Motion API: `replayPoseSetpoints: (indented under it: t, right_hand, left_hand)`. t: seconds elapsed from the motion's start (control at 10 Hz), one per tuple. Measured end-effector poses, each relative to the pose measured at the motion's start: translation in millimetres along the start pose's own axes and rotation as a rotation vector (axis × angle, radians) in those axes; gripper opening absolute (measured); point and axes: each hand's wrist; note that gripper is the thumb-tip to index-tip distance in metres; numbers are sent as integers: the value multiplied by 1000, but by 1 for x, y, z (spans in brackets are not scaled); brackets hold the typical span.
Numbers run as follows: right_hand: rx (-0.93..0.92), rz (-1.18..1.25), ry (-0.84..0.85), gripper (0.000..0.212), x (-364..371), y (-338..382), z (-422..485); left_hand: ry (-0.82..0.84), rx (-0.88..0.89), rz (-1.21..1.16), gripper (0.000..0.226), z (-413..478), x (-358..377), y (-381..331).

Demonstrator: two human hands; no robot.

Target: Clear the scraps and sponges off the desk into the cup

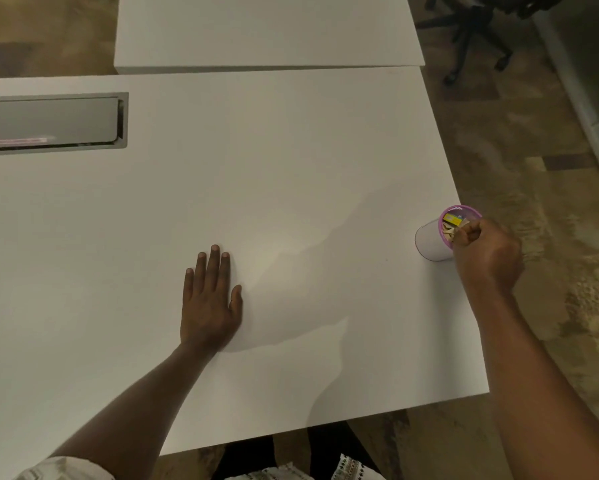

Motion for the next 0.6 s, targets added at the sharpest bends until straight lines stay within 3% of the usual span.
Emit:
replayPoseSetpoints:
  t: [0.3, 0.4, 0.5, 0.6]
  right_hand:
    - [-37, 43, -17, 13, -7, 15, -13]
    - [-276, 111, -51, 11, -4, 32, -26]
    - [-539, 209, 29, 3, 6, 55, -47]
    - [-643, 206, 192, 19, 43, 75, -79]
  left_hand:
    - [-4, 9, -8, 66, 1, 0, 0]
    - [-4, 16, -5, 66, 2, 1, 1]
    - [0, 31, -5, 66, 0, -2, 1]
    - [-9, 34, -36, 64, 1, -1, 1]
Point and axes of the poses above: each hand's wrist, its own z-axis towards the middle knuckle, its own x-axis out of the palm, y = z × x, and after that the axes turned 15 degrees about y, right-handed
